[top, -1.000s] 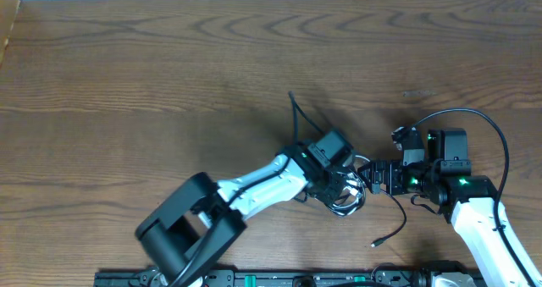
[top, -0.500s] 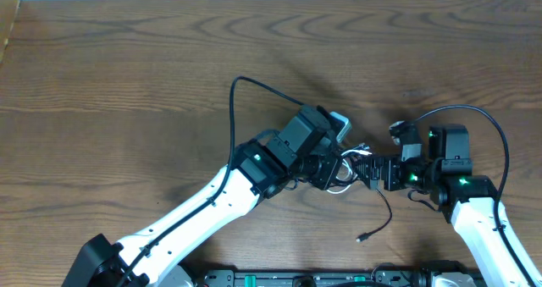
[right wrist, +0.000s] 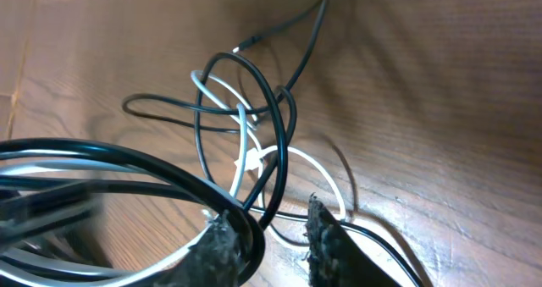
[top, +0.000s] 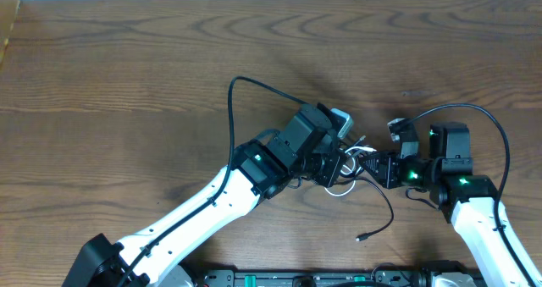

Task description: Untangle cables

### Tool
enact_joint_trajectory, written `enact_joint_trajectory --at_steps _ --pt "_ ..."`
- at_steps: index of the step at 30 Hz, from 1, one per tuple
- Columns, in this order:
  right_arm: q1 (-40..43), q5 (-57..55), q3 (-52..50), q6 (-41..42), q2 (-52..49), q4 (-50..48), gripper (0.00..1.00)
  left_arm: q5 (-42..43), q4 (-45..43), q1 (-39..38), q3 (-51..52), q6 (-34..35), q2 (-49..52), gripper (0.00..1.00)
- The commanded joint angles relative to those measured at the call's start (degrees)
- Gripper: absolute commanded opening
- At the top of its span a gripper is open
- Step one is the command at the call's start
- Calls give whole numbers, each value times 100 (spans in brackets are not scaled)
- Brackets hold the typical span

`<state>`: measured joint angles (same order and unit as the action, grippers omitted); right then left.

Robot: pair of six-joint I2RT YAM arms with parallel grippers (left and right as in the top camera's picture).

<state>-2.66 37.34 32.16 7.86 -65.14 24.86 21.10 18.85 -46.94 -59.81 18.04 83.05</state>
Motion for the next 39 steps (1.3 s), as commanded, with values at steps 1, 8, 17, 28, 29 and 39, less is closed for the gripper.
enact_joint_trajectory --at_steps 1,8,17,28,29,39 --pt "33 -638 72 26 -2 177 68 72 -79 85 -87 31 -302 8" --pt "33 -374 72 24 0 149 99 76 -26 632 -87 98 -979 8" --pt "33 584 72 -522 0 103 99 98 31 1226 -85 400 -1845 8" --pt "33 813 72 -470 0 -289 99 317 601 1248 -72 413 -1799 8" --pt "33 977 72 -468 0 -426 99 372 719 1248 -72 413 -1729 7" --pt "26 1471 72 -149 -2 -1198 98 2358 501 1248 -72 411 -925 8"
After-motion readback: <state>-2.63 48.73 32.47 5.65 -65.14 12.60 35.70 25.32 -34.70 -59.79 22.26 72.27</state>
